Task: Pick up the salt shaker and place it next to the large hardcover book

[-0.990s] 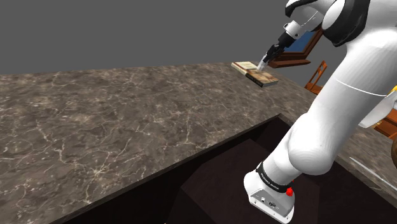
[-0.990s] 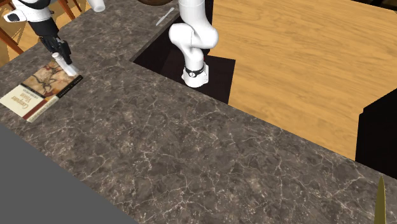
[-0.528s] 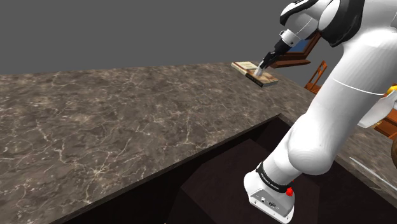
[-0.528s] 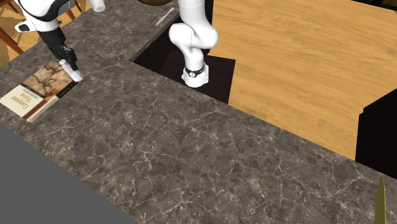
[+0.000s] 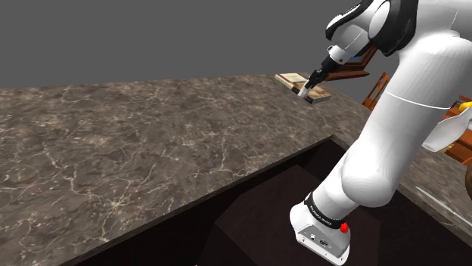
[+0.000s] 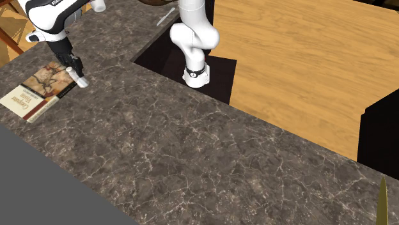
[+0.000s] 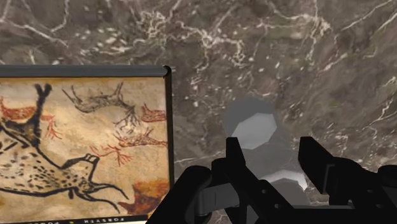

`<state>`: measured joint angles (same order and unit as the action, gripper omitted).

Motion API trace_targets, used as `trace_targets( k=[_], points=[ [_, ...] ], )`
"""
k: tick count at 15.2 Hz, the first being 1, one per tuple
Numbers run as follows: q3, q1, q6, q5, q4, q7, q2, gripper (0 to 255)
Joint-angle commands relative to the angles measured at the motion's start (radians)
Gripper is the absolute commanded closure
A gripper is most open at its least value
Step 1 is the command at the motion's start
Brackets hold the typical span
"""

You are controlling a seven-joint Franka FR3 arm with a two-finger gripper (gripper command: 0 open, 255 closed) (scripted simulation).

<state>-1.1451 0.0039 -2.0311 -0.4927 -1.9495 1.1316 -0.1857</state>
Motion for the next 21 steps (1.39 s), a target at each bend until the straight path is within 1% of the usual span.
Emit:
trace_targets(
  k=[1,4,12,13,18,21],
  points=[
    [0.009,-0.012,-0.017,-0.023,-0.013,0.021,-0.018,255],
    [0.026,-0.030,-0.044,-0.060,-0.035,0.051,-0.047,255],
    [0.026,-0.030,-0.044,-0.060,-0.035,0.051,-0.047,255],
    [0.026,-0.030,-0.044,-0.060,-0.035,0.051,-0.047,0],
    [0.026,-0.030,-0.044,-0.060,-0.035,0.051,-0.047,0],
    [-0.019,0.004,0.019,0.028,0.008,-0.003,0.025,0]
  ],
)
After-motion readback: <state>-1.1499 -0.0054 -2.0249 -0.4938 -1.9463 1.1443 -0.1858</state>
